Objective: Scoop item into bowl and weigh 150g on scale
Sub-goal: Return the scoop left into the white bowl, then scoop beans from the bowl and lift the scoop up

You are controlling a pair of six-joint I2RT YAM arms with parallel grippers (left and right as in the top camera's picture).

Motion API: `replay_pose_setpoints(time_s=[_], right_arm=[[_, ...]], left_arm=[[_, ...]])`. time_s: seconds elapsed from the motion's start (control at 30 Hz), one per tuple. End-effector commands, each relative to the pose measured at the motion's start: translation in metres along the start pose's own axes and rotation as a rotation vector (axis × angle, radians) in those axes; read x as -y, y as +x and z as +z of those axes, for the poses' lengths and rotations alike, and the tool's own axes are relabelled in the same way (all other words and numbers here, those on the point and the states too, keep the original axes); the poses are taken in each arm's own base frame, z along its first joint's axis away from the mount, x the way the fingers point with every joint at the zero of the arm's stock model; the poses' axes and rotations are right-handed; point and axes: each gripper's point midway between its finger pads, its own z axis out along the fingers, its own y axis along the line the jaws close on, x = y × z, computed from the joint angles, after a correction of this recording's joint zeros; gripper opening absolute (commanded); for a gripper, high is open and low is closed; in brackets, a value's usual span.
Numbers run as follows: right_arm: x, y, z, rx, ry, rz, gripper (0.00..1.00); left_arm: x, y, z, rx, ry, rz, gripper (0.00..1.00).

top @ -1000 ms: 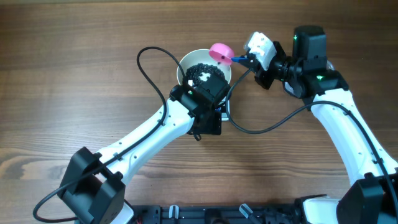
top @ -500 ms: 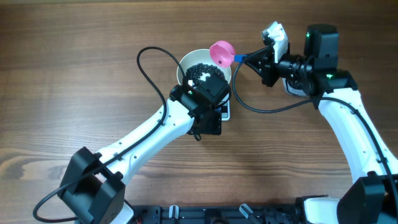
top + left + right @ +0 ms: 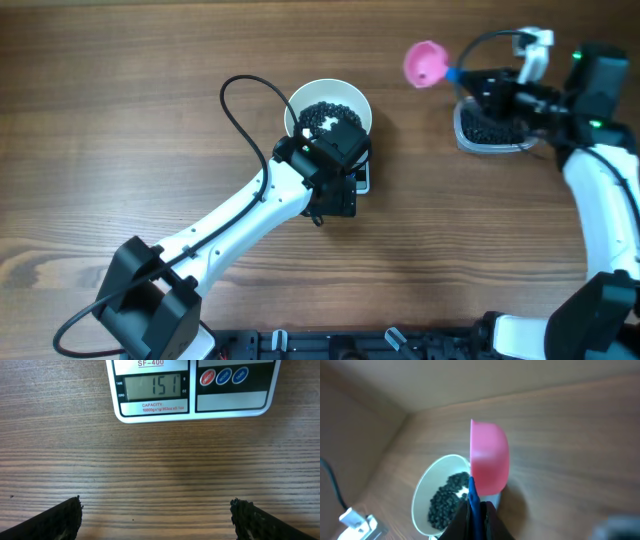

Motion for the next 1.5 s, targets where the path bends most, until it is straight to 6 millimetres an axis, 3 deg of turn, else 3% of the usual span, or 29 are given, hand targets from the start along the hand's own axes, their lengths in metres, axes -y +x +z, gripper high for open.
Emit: replay_pose_setpoints(time_s=[0.0, 0.07, 0.17, 0.23, 0.3, 0.37, 0.43, 0.5, 0.57, 0.63, 0.73, 0.83, 0.9, 1.17, 1.47], right_arm=[[0.048, -0.01, -0.04, 0.068, 0.146, 0.113, 0.04], [0.08, -0.008, -0.064, 0.097, 0.262, 0.172, 0.04], [0.126, 0.012, -0.092, 0.071, 0.51, 0.268, 0.04], [0.128, 0.019, -0.092, 0.047, 0.528, 0.275, 0.04], [0.114, 0.019, -0.083, 0.025, 0.451, 0.218, 0.04], [0.071, 0.01, -0.059, 0.015, 0.217, 0.056, 0.04], [0.042, 0.007, -0.04, 0.004, 0.109, -0.02, 0.04], [0.001, 0.01, -0.007, -0.035, 0.008, -0.133, 0.04], [-0.04, 0.022, 0.022, -0.082, -0.09, -0.292, 0.04], [-0.091, 0.051, 0.056, -0.152, -0.207, -0.502, 0.04], [-0.113, 0.078, 0.087, -0.219, -0.23, -0.594, 0.04], [-0.119, 0.091, 0.102, -0.249, -0.261, -0.554, 0.04], [-0.119, 0.085, 0.102, -0.234, -0.268, -0.492, 0.04], [-0.117, 0.055, 0.103, -0.117, -0.255, -0.58, 0.04], [-0.08, 0.098, 0.136, -0.241, -0.258, -0.583, 0.04]], left_arm=[[-0.004, 0.0, 0.004, 0.002, -0.024, -0.01, 1.0], [-0.004, 0.0, 0.004, 0.002, -0.024, -0.01, 1.0], [-0.004, 0.0, 0.004, 0.002, -0.024, -0.01, 1.0], [-0.004, 0.0, 0.004, 0.002, -0.024, -0.01, 1.0], [-0.004, 0.0, 0.004, 0.002, -0.024, -0.01, 1.0], [-0.004, 0.0, 0.004, 0.002, -0.024, -0.01, 1.0], [-0.004, 0.0, 0.004, 0.002, -0.024, -0.01, 1.0], [-0.004, 0.0, 0.004, 0.002, -0.024, -0.01, 1.0], [-0.004, 0.0, 0.004, 0.002, -0.024, -0.009, 1.0], [-0.004, 0.0, 0.004, 0.002, -0.024, -0.01, 1.0], [-0.004, 0.0, 0.004, 0.002, -0.024, -0.01, 1.0], [-0.004, 0.0, 0.004, 0.002, -0.024, -0.01, 1.0], [-0.004, 0.0, 0.004, 0.002, -0.024, -0.01, 1.0], [-0.004, 0.0, 0.004, 0.002, -0.024, -0.01, 1.0], [-0.004, 0.0, 0.004, 0.002, -0.024, -0.01, 1.0]])
